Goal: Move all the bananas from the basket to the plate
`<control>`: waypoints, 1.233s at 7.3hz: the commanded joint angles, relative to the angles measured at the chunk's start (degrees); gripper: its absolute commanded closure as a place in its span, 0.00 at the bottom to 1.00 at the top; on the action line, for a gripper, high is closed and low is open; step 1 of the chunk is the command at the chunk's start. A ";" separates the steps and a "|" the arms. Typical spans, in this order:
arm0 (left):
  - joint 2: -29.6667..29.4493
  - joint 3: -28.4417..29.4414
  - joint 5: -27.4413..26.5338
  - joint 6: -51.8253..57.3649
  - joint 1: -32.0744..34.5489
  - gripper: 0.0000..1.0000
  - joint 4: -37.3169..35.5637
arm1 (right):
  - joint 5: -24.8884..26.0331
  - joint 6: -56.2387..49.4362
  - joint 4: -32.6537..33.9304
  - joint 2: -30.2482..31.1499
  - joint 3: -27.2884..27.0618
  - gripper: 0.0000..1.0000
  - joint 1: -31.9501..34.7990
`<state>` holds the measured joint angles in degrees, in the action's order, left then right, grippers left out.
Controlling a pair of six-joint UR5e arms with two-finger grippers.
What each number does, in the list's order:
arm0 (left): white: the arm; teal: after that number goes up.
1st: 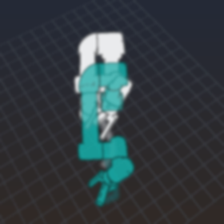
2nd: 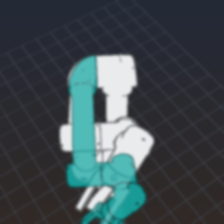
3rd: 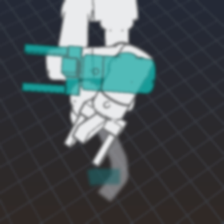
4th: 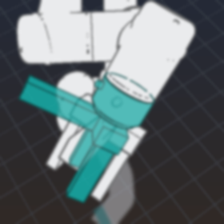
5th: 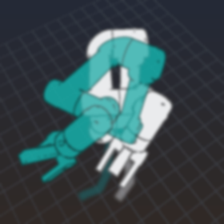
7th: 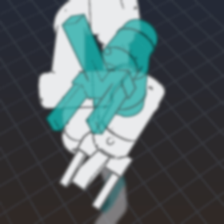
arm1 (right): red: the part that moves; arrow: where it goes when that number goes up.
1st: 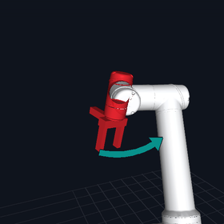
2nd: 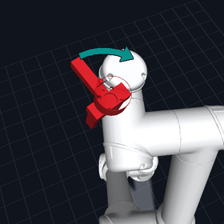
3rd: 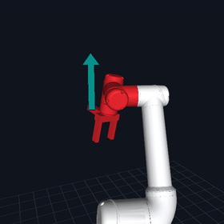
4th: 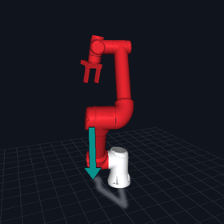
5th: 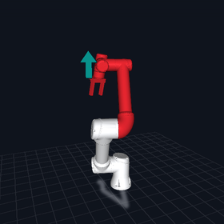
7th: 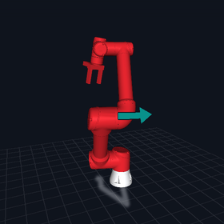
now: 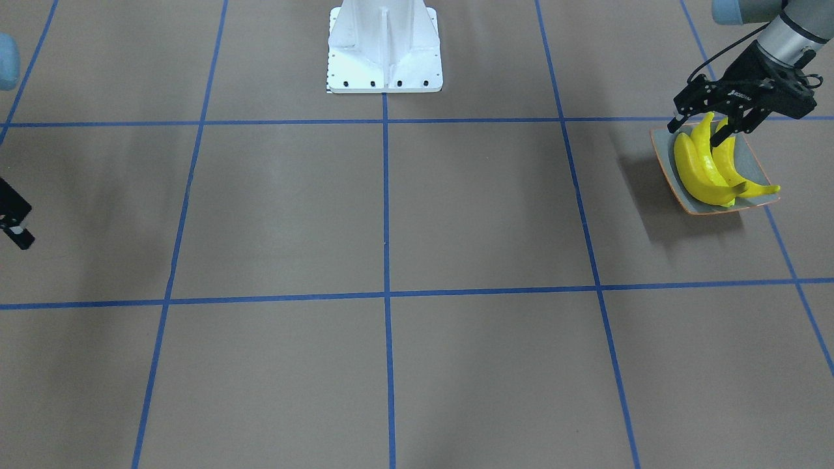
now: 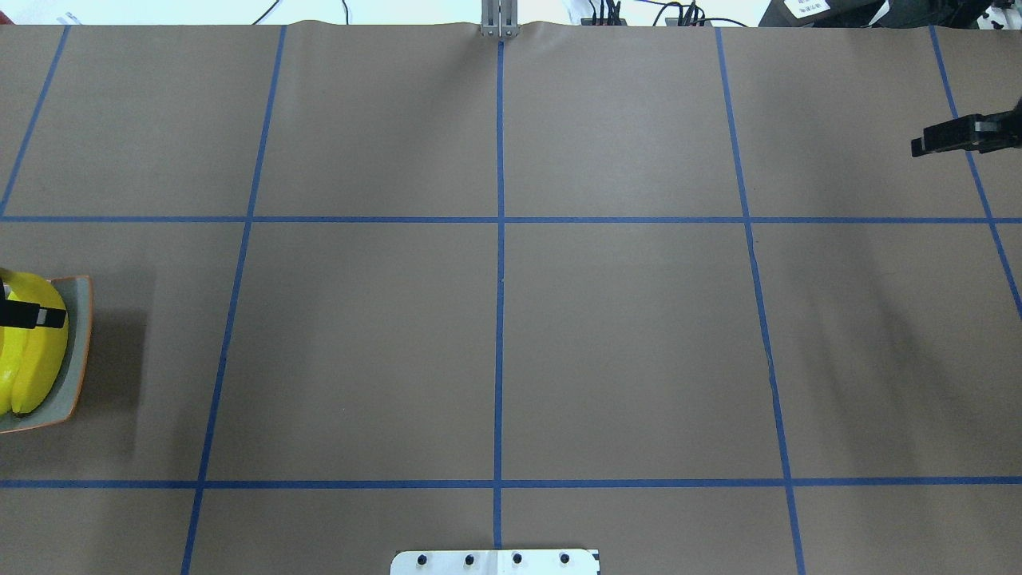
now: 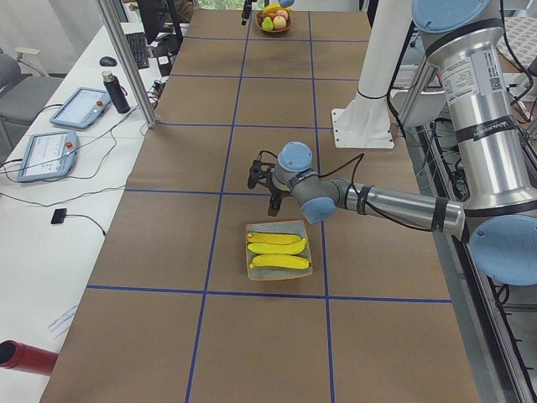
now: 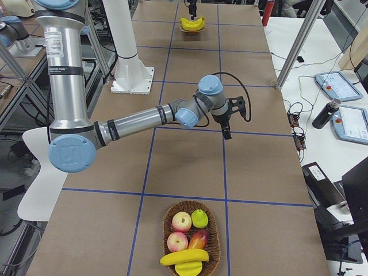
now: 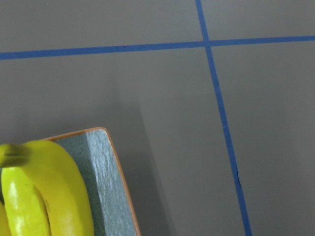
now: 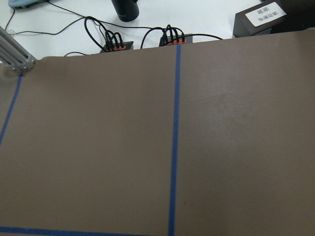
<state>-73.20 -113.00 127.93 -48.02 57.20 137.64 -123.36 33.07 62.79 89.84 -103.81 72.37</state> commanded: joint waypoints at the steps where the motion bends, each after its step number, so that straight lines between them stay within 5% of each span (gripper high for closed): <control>1: -1.33 -0.03 0.04 -0.32 0.02 0.00 0.17 | -7.82 -20.57 -0.30 5.16 8.39 0.00 11.50; 2: -1.42 -0.12 0.04 -0.41 0.02 0.00 0.26 | -12.13 -31.20 -0.30 4.48 15.93 0.00 17.66; 5: -1.77 0.23 -0.31 -0.50 0.02 0.00 1.49 | -11.47 -48.58 -0.21 -1.22 34.05 0.00 26.31; 9: -1.86 0.49 -0.49 -0.41 -0.07 0.00 2.45 | -5.68 -50.65 -0.65 -2.82 42.00 0.00 27.56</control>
<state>-75.10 -112.76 127.52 -48.50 57.14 139.54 -130.78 -17.44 62.50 87.15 -64.49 99.82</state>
